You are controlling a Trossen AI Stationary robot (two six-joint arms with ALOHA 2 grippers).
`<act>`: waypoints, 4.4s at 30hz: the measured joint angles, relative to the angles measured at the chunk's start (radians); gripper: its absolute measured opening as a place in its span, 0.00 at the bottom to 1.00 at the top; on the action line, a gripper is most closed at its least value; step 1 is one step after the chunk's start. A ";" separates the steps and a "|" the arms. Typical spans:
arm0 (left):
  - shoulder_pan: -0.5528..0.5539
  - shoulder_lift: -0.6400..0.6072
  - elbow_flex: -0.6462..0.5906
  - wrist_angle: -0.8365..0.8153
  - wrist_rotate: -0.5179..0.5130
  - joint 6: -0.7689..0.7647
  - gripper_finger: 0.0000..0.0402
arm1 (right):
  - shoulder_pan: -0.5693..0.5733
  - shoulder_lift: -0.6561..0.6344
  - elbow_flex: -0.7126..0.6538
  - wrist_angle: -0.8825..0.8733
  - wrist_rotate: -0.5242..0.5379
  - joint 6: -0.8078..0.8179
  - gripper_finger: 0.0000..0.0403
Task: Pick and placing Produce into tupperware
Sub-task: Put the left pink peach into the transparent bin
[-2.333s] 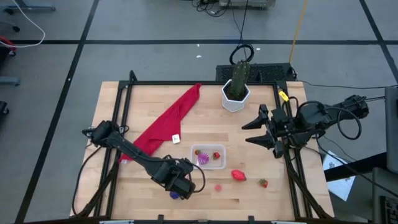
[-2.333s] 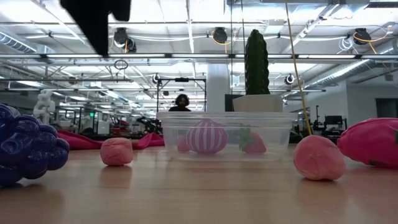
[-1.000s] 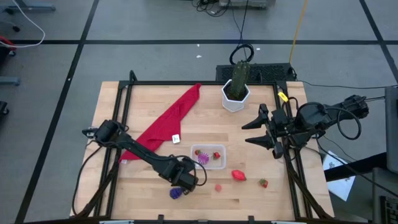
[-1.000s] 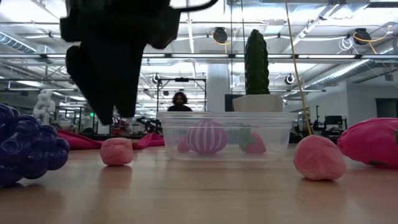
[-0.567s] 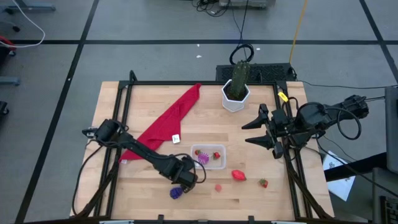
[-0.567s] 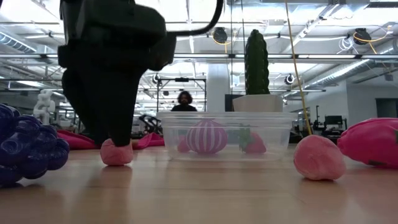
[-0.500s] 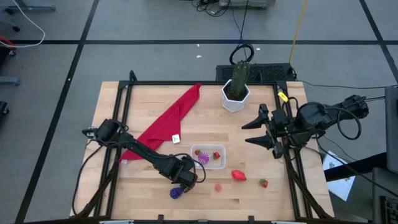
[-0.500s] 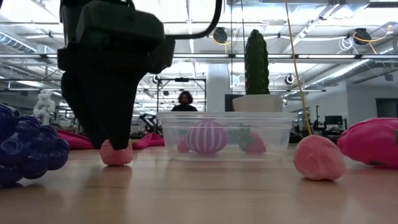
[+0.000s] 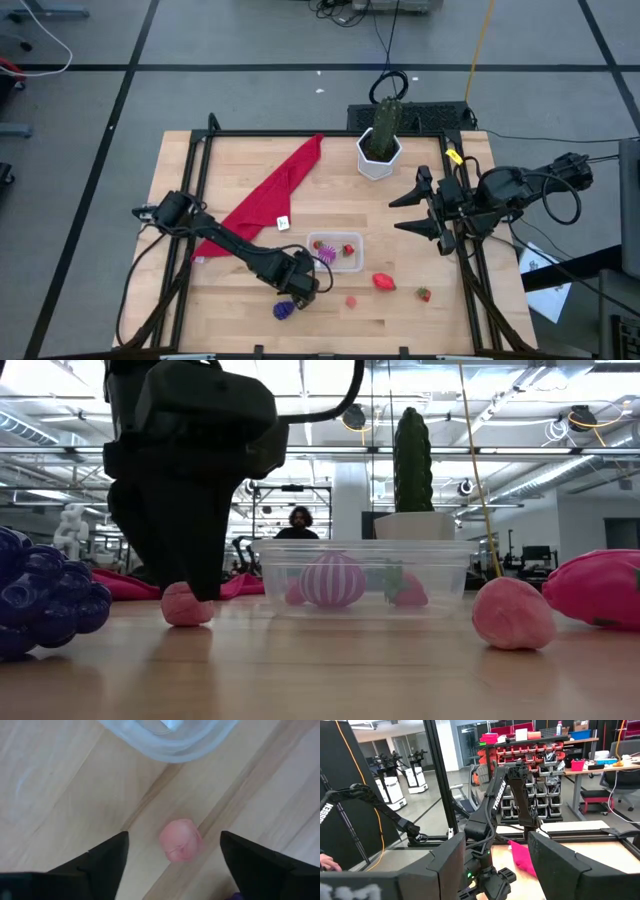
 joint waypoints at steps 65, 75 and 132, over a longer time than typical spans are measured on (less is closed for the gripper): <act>0.150 -0.111 0.314 -0.173 0.072 0.230 0.29 | 0.000 -0.010 0.000 0.055 0.000 -0.003 0.52; 0.199 0.111 0.505 -0.324 0.062 0.372 0.29 | -0.002 -0.084 0.000 0.115 0.002 -0.086 0.52; 0.259 0.346 0.686 -0.292 -0.029 0.576 0.32 | -0.002 -0.070 0.000 0.110 0.003 -0.052 0.52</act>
